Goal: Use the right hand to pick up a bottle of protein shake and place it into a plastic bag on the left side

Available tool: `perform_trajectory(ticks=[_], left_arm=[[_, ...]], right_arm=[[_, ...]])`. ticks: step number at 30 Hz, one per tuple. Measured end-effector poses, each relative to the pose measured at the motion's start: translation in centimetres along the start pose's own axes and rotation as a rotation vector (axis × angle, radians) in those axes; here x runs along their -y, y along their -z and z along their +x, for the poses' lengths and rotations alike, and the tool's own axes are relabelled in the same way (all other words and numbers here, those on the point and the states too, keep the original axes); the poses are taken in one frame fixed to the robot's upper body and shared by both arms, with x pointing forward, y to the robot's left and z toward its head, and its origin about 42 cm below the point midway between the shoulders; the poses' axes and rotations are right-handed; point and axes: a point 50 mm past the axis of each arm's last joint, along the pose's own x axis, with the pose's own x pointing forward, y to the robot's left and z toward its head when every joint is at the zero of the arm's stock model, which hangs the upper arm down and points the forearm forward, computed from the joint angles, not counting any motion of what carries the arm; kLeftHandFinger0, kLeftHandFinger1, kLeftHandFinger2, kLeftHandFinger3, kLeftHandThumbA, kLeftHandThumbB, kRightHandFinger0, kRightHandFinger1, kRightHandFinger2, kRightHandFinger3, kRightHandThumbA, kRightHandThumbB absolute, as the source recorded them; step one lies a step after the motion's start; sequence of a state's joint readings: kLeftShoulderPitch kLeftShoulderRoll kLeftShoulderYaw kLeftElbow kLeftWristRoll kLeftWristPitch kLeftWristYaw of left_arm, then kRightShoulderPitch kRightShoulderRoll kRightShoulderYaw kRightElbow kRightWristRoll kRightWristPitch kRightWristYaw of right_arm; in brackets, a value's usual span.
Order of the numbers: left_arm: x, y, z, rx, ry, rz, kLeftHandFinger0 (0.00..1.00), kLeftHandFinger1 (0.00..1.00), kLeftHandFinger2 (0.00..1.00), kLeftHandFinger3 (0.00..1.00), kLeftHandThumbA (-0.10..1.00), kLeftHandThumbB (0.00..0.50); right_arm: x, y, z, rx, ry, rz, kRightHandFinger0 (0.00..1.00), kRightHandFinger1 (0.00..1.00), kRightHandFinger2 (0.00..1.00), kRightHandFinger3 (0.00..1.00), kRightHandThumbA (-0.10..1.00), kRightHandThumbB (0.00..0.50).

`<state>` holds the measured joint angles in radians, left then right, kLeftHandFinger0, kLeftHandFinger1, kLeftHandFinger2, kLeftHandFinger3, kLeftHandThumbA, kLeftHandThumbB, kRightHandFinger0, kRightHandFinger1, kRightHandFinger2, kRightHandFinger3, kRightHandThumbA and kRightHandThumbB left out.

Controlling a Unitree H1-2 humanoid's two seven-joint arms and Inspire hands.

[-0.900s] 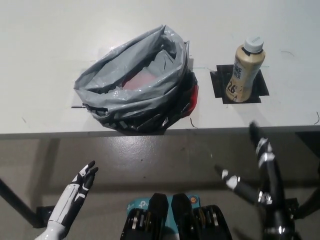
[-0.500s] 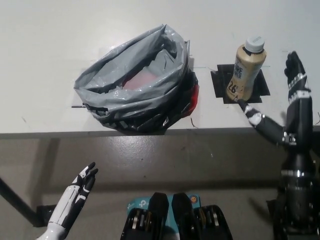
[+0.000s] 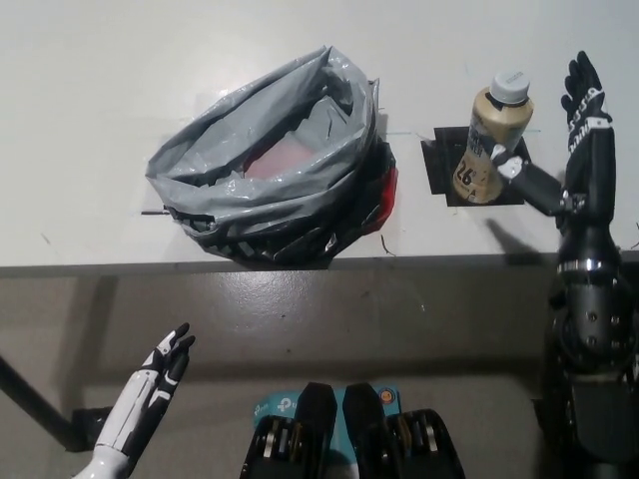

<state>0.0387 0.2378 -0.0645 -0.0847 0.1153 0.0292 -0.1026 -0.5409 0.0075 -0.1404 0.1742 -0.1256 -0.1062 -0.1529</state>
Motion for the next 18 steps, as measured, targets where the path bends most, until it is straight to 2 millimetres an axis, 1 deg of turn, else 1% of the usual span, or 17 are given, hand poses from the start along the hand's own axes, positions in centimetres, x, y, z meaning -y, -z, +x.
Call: perform_trajectory(ticks=[1, 4, 9, 12, 18], left_arm=[[0.0, 0.1, -0.1, -0.002, 0.000, -0.001, 1.00, 1.00, 1.00, 1.00, 1.00, 0.177], [0.1, 0.2, -0.2, -0.005, 0.001, -0.001, 1.00, 1.00, 1.00, 1.00, 1.00, 0.174], [0.1, 0.0, -0.2, -0.001, 0.000, 0.001, 1.00, 1.00, 1.00, 1.00, 1.00, 0.192], [0.1, -0.1, -0.2, 0.003, 0.000, 0.002, 1.00, 1.00, 1.00, 1.00, 1.00, 0.181], [0.0, -0.4, -0.2, 0.016, 0.000, 0.006, 1.00, 1.00, 1.00, 1.00, 1.00, 0.187]], right_arm=[[0.0, 0.1, 0.3, -0.006, 0.000, 0.001, 1.00, 1.00, 1.00, 1.00, 0.90, 0.331], [-0.1, 0.3, 0.7, -0.019, -0.001, 0.004, 1.00, 1.00, 1.00, 1.00, 0.90, 0.343], [-0.2, 0.7, 1.8, -0.041, -0.002, 0.013, 1.00, 1.00, 1.00, 1.00, 0.90, 0.350], [-0.2, 0.8, 2.2, -0.047, -0.001, 0.014, 1.00, 1.00, 1.00, 1.00, 0.87, 0.356], [-0.3, 1.5, 2.7, -0.080, 0.004, 0.018, 1.00, 1.00, 1.00, 1.00, 0.89, 0.374]])
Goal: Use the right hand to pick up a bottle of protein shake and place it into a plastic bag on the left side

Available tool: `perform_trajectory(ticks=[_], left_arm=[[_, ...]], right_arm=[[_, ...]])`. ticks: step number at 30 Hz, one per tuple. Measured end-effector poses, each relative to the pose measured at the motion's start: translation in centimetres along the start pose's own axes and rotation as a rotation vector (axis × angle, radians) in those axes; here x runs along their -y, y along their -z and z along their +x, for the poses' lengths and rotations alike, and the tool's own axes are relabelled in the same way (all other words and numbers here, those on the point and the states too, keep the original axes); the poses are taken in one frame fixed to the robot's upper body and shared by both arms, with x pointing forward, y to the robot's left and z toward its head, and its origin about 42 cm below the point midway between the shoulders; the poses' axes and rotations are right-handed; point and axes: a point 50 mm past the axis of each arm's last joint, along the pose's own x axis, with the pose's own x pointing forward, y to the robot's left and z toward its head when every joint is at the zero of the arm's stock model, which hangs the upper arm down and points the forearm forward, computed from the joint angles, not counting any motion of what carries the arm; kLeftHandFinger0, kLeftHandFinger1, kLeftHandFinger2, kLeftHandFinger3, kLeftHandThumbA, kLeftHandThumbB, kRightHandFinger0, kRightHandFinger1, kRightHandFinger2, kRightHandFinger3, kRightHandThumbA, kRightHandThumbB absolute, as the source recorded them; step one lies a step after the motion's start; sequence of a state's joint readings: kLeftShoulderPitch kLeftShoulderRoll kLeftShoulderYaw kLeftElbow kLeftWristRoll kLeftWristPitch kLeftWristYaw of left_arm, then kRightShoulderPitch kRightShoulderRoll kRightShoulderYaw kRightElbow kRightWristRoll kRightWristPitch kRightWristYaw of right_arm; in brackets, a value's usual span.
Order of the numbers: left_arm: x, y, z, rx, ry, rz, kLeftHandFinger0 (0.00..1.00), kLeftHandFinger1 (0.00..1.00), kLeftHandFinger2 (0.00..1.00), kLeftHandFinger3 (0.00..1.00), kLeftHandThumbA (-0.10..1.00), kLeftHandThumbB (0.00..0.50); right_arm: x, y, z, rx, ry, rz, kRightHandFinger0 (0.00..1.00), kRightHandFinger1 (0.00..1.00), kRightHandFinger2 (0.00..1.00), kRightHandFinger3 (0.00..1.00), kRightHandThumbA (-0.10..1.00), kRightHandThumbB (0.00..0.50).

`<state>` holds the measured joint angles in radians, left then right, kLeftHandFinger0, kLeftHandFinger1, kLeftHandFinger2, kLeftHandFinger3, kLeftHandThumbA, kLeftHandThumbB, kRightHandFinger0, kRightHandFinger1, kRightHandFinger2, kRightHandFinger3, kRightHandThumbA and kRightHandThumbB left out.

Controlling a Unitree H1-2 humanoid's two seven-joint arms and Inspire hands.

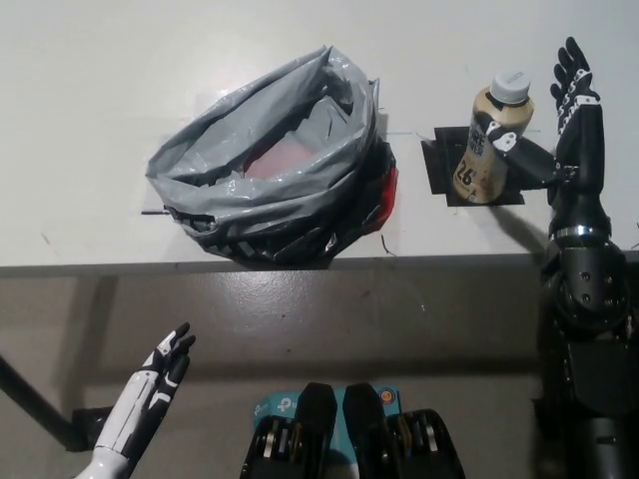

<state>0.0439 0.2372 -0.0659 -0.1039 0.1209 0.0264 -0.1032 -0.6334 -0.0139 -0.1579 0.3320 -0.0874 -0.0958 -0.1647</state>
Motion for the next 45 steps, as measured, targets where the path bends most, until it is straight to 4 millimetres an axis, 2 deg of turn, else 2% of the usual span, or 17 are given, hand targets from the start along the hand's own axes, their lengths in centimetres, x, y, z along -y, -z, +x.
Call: perform_trajectory(ticks=[4, 10, 16, 17, 19, 22, 28, 32, 35, 37, 39, 40, 42, 43, 44, 45], left_arm=[[0.0, -0.1, 0.1, 0.004, -0.001, 0.004, 1.00, 1.00, 1.00, 1.00, 1.00, 0.182], [0.0, -0.1, 0.2, 0.007, 0.000, 0.007, 1.00, 1.00, 1.00, 1.00, 1.00, 0.184], [0.0, -0.2, 0.2, 0.008, 0.000, 0.008, 1.00, 1.00, 1.00, 1.00, 1.00, 0.180], [0.0, -0.2, 0.2, 0.008, 0.000, 0.008, 1.00, 1.00, 1.00, 1.00, 1.00, 0.187], [0.0, -0.2, 0.2, 0.009, 0.001, 0.010, 1.00, 1.00, 1.00, 1.00, 1.00, 0.194], [0.0, -0.3, 0.2, 0.011, 0.001, 0.010, 1.00, 1.00, 1.00, 1.00, 1.00, 0.189], [-0.1, -0.3, 0.3, 0.014, 0.000, 0.010, 1.00, 1.00, 1.00, 1.00, 1.00, 0.174], [-0.1, -0.5, 0.5, 0.022, -0.002, 0.010, 1.00, 1.00, 1.00, 1.00, 1.00, 0.184], [-0.2, -0.6, 0.6, 0.028, -0.004, 0.010, 1.00, 1.00, 1.00, 1.00, 1.00, 0.187], [-0.3, -0.7, 0.6, 0.030, -0.005, 0.009, 1.00, 1.00, 1.00, 1.00, 1.00, 0.190], [-0.3, -0.7, 0.6, 0.031, -0.007, 0.005, 1.00, 1.00, 1.00, 1.00, 1.00, 0.188], [-0.4, -0.7, 0.6, 0.031, -0.009, 0.004, 1.00, 1.00, 1.00, 1.00, 1.00, 0.188], [-0.4, -0.7, 0.6, 0.032, -0.011, 0.002, 1.00, 1.00, 1.00, 1.00, 1.00, 0.183], [-0.5, -0.7, 0.6, 0.033, -0.012, 0.002, 1.00, 1.00, 1.00, 1.00, 1.00, 0.181], [-0.5, -0.8, 0.7, 0.035, -0.013, 0.001, 1.00, 1.00, 1.00, 1.00, 1.00, 0.179], [-0.5, -0.8, 0.7, 0.036, -0.013, 0.001, 1.00, 1.00, 1.00, 1.00, 1.00, 0.189]], right_arm=[[0.0, -0.1, 0.7, -0.008, 0.002, -0.009, 1.00, 1.00, 1.00, 1.00, 0.89, 0.403], [-0.5, -0.6, 2.0, -0.009, 0.000, -0.001, 1.00, 1.00, 1.00, 1.00, 0.89, 0.402], [-1.5, -0.9, 3.5, -0.028, -0.010, -0.004, 1.00, 1.00, 1.00, 1.00, 0.92, 0.435], [-1.5, -0.9, 3.5, -0.029, -0.010, -0.006, 1.00, 1.00, 1.00, 1.00, 0.94, 0.457], [-2.0, -0.8, 4.2, -0.050, -0.017, -0.028, 1.00, 1.00, 1.00, 1.00, 0.95, 0.448], [-2.6, -0.1, 4.9, -0.089, -0.027, -0.063, 1.00, 1.00, 1.00, 1.00, 0.89, 0.442], [-2.9, 1.5, 6.7, -0.165, -0.033, -0.150, 1.00, 1.00, 1.00, 1.00, 0.92, 0.498], [-2.7, 2.3, 7.2, -0.194, -0.031, -0.183, 1.00, 1.00, 1.00, 1.00, 0.91, 0.500], [-2.4, 3.2, 7.1, -0.218, -0.026, -0.202, 1.00, 1.00, 1.00, 1.00, 0.83, 0.500], [-2.0, 4.2, 6.9, -0.247, -0.020, -0.217, 1.00, 1.00, 1.00, 1.00, 0.78, 0.477], [-1.5, 5.8, 6.4, -0.300, -0.013, -0.233, 1.00, 1.00, 1.00, 1.00, 0.64, 0.449], [-1.3, 6.4, 6.2, -0.321, -0.009, -0.231, 1.00, 1.00, 1.00, 1.00, 0.54, 0.451], [-1.0, 7.4, 5.8, -0.360, 0.005, -0.212, 1.00, 1.00, 1.00, 1.00, 0.45, 0.463], [-0.9, 7.7, 5.6, -0.374, 0.015, -0.198, 0.76, 0.83, 0.93, 1.00, 0.41, 0.451], [-0.9, 7.9, 5.6, -0.384, 0.022, -0.188, 0.63, 0.70, 0.81, 1.00, 0.39, 0.447], [-0.9, 7.9, 5.6, -0.390, 0.026, -0.185, 0.08, 0.15, 0.26, 0.38, 0.15, 0.369]])
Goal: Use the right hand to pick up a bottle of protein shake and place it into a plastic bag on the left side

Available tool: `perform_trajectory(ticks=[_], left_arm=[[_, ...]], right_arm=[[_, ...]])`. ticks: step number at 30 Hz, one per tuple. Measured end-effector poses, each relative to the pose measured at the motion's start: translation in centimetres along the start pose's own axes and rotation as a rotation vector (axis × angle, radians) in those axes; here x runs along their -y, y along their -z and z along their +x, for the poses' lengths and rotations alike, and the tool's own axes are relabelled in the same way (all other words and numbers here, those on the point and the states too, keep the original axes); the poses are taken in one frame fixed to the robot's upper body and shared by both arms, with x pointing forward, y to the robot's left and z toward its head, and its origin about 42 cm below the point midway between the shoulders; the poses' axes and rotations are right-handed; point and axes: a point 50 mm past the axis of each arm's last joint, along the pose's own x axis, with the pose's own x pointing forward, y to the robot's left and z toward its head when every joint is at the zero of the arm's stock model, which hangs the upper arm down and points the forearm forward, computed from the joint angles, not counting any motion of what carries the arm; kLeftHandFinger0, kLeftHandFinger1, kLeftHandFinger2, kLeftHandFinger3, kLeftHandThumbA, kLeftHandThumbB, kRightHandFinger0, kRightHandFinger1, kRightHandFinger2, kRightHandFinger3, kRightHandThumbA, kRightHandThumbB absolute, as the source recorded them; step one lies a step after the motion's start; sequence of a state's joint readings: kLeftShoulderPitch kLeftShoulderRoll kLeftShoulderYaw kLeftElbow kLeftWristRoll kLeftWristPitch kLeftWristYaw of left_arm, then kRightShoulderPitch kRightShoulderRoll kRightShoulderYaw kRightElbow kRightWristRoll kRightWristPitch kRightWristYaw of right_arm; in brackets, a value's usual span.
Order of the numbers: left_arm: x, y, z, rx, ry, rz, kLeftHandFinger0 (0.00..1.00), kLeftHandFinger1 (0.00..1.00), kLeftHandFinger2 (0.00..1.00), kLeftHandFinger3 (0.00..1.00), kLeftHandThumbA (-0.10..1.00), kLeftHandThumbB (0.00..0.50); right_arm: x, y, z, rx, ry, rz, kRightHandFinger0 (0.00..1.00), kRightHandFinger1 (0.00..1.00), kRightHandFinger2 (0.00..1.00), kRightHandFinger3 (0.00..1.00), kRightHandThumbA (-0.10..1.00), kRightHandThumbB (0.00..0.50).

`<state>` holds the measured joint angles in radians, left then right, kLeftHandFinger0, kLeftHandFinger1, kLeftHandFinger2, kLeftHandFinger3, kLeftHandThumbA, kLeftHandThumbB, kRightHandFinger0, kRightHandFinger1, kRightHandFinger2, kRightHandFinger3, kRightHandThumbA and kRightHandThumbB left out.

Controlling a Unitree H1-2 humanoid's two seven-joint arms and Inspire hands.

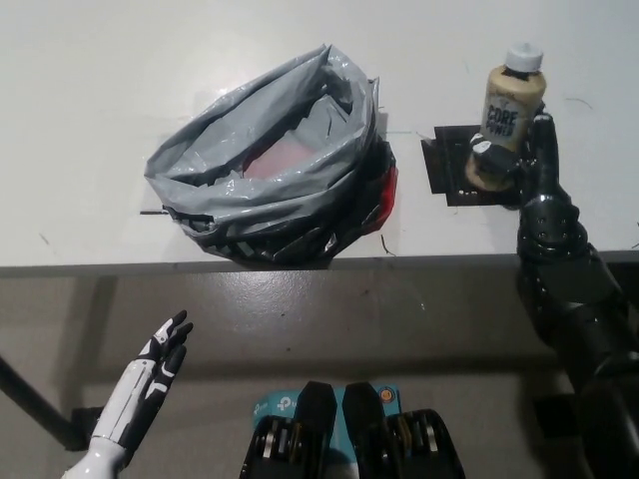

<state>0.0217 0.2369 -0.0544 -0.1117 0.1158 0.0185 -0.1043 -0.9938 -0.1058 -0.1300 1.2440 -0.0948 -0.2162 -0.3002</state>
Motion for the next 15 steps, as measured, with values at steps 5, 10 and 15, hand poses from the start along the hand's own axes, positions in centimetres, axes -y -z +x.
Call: perform_trajectory(ticks=[5, 10, 15], left_arm=[[-0.1, -0.3, 0.4, 0.012, -0.002, -0.001, 1.00, 1.00, 1.00, 1.00, 1.00, 0.176], [-0.1, -0.4, 0.5, 0.016, -0.002, -0.002, 1.00, 1.00, 1.00, 1.00, 1.00, 0.161], [-0.2, -0.4, 0.5, 0.017, -0.003, -0.003, 1.00, 1.00, 1.00, 1.00, 1.00, 0.159]], right_arm=[[-0.4, -0.8, 0.4, 0.000, 0.017, -0.019, 0.00, 0.17, 0.53, 0.47, -0.10, 0.207], [-0.5, -1.0, 0.4, 0.010, 0.031, -0.033, 0.00, 0.27, 0.65, 0.67, -0.10, 0.165], [-0.4, -1.3, 0.4, 0.031, 0.057, -0.035, 0.00, 0.24, 0.64, 0.66, -0.10, 0.145]])
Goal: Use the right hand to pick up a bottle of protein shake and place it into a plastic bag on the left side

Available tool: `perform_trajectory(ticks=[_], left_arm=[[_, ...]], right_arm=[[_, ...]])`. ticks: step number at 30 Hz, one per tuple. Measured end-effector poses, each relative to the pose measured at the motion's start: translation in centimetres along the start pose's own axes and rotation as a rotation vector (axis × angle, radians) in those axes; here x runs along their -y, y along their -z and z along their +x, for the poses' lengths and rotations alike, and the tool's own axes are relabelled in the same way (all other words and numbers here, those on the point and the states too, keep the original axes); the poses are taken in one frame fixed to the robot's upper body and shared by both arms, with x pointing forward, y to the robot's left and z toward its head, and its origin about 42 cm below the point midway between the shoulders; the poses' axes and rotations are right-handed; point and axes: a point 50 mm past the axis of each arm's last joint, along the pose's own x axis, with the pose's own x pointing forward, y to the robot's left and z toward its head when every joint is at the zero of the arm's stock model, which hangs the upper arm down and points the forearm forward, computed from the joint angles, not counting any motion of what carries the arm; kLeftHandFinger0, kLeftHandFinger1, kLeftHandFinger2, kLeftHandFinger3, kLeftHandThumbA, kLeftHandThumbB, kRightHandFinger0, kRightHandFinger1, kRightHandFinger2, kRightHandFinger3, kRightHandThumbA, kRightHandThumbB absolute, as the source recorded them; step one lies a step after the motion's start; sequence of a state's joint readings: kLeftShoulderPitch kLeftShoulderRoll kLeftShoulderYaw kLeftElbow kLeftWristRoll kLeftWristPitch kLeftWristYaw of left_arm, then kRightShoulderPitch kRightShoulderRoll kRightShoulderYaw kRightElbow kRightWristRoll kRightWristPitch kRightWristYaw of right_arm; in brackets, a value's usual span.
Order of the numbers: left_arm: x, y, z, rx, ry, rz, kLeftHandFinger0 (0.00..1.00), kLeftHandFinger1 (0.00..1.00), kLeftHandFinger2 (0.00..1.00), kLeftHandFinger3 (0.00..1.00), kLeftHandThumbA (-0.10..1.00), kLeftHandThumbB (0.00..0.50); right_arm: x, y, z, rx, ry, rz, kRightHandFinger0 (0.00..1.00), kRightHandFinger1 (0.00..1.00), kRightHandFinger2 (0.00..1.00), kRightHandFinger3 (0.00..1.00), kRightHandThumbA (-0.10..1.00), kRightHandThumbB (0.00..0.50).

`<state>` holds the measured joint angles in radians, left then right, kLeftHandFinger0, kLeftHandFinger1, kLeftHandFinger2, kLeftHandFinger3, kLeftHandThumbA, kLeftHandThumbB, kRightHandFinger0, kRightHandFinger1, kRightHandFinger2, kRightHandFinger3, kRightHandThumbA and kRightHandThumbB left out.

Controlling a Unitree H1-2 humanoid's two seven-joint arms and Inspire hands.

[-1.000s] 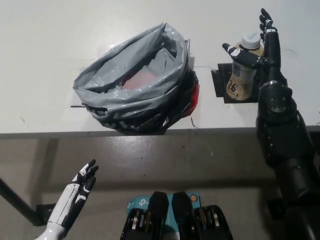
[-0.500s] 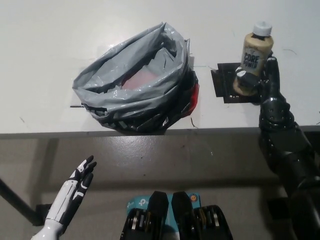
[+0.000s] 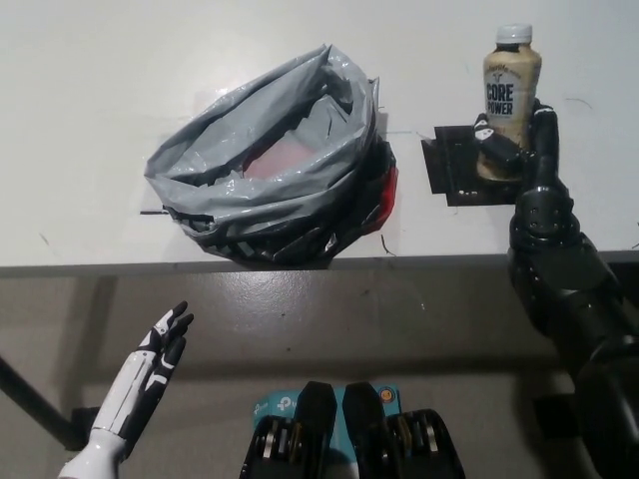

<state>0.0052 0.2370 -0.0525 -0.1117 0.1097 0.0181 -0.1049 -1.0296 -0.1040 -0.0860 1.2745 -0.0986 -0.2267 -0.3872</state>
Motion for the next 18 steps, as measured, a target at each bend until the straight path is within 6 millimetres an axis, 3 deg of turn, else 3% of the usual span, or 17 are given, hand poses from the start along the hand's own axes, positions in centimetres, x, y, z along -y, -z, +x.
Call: perform_trajectory(ticks=[4, 7, 8, 13, 14, 15, 18], left_arm=[[0.0, 0.0, 0.0, 0.000, 0.000, 0.000, 1.00, 1.00, 1.00, 1.00, 1.00, 0.164], [0.0, 0.0, 0.0, -0.001, 0.000, 0.000, 1.00, 1.00, 1.00, 1.00, 1.00, 0.166], [0.0, 0.0, 0.0, -0.001, 0.000, 0.000, 1.00, 1.00, 1.00, 1.00, 1.00, 0.165], [0.0, 0.1, 0.0, -0.004, 0.000, 0.000, 1.00, 1.00, 1.00, 1.00, 1.00, 0.152], [0.0, 0.1, 0.0, -0.004, 0.000, -0.001, 1.00, 1.00, 1.00, 1.00, 1.00, 0.148], [0.0, 0.1, 0.0, -0.004, 0.000, -0.001, 1.00, 1.00, 1.00, 1.00, 1.00, 0.153], [0.0, 0.1, 0.0, -0.004, 0.001, -0.005, 1.00, 1.00, 1.00, 1.00, 1.00, 0.163]], right_arm=[[0.0, -2.1, 0.3, 0.086, 0.009, 0.020, 0.00, 0.34, 0.79, 0.82, -0.10, 0.120], [-0.2, -4.9, 0.3, 0.196, -0.002, 0.021, 0.00, 0.37, 0.82, 0.87, -0.10, 0.100], [-0.4, -5.9, 0.2, 0.234, -0.007, 0.016, 0.00, 0.42, 0.85, 0.90, -0.10, 0.106], [-1.4, -9.9, -0.7, 0.394, -0.055, 0.002, 0.00, 0.34, 0.76, 0.78, -0.10, 0.070], [-1.9, -11.5, -1.3, 0.462, -0.084, -0.021, 0.00, 0.35, 0.78, 0.80, -0.10, 0.096], [-2.1, -11.9, -1.4, 0.477, -0.093, -0.028, 0.00, 0.39, 0.86, 0.88, -0.10, 0.125], [-4.5, -15.2, -2.9, 0.626, -0.191, -0.137, 0.00, 0.45, 0.85, 1.00, -0.10, 0.134]])
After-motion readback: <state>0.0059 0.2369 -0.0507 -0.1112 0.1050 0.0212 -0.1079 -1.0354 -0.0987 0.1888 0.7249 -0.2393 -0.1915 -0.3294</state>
